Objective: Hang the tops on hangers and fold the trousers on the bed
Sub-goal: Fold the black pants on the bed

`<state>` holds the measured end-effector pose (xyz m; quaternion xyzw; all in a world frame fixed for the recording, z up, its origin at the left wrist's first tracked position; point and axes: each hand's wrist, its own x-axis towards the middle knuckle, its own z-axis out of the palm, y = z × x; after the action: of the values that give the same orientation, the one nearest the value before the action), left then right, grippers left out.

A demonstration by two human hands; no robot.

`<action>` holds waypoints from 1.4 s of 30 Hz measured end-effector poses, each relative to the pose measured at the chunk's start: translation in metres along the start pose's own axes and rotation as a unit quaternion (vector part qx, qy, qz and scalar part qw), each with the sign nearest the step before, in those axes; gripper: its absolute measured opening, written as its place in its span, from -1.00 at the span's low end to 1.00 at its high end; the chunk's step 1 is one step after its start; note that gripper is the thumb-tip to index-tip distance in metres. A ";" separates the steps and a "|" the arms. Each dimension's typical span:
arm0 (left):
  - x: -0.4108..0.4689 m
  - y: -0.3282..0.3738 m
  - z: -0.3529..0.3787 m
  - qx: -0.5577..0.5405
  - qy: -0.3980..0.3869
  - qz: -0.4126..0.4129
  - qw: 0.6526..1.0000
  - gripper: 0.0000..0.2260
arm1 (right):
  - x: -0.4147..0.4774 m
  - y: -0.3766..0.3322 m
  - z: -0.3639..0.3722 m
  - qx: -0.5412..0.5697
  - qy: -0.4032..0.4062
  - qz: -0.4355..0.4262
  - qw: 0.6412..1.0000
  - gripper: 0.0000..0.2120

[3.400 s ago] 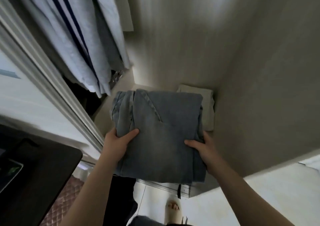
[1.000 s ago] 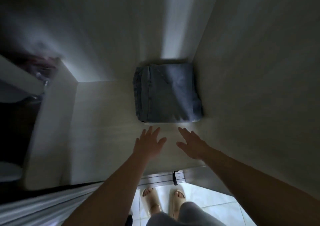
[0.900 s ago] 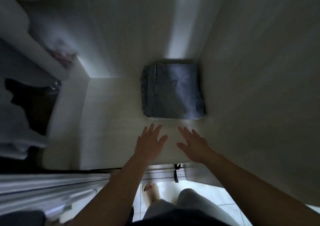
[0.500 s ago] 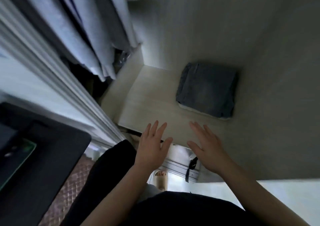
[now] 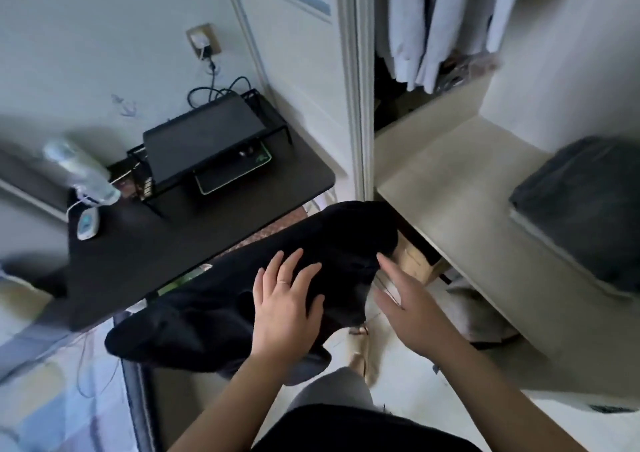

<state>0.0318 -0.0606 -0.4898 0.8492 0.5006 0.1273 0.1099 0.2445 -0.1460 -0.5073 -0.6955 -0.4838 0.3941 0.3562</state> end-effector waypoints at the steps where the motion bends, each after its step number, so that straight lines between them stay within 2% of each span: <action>1: -0.006 -0.010 -0.007 0.023 0.008 -0.023 0.999 -0.53 | 0.002 -0.006 0.007 0.002 -0.014 -0.011 1.000 -0.42; 5: -0.025 -0.036 -0.027 0.081 0.036 -0.066 0.994 -0.41 | 0.012 -0.028 0.025 0.003 -0.050 -0.059 0.997 -0.41; 7: -0.028 -0.047 -0.035 0.082 0.058 -0.118 0.988 -0.39 | 0.016 -0.035 0.031 -0.014 -0.060 -0.082 0.995 -0.39; 11: -0.027 -0.080 -0.053 0.085 0.101 -0.207 0.969 -0.47 | 0.030 -0.048 0.044 -0.127 -0.040 -0.143 0.981 -0.37; 14: -0.026 -0.105 -0.064 0.072 0.109 -0.242 0.961 -0.57 | 0.050 -0.063 0.059 -0.221 -0.022 -0.191 0.956 -0.36; 19: -0.040 -0.129 -0.065 0.039 0.116 -0.262 0.957 -0.49 | 0.086 -0.093 0.096 -0.304 -0.051 -0.191 0.932 -0.35; 23: -0.041 -0.139 -0.068 0.004 0.125 -0.251 0.960 -0.57 | 0.092 -0.115 0.128 -0.334 -0.011 -0.166 0.928 -0.42; 28: -0.036 -0.133 -0.073 -0.038 0.133 -0.227 0.964 -0.65 | 0.089 -0.125 0.137 -0.317 -0.004 -0.169 0.933 -0.51; 34: -0.018 -0.133 -0.102 -0.061 0.156 -0.154 0.974 -0.84 | 0.079 -0.139 0.132 -0.325 -0.020 -0.162 0.931 -0.39; 37: -0.009 -0.128 -0.120 -0.109 0.196 -0.105 0.969 -0.85 | 0.061 -0.149 0.143 -0.323 0.017 -0.203 0.924 -0.31; 42: -0.016 -0.132 -0.162 -0.208 0.266 -0.075 0.938 -0.86 | 0.048 -0.179 0.159 -0.298 0.125 -0.243 0.914 -0.46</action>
<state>-0.1369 -0.0023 -0.3796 0.7026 0.5361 0.4413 0.1556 0.0428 -0.0320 -0.4298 -0.6740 -0.6845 0.0425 0.2744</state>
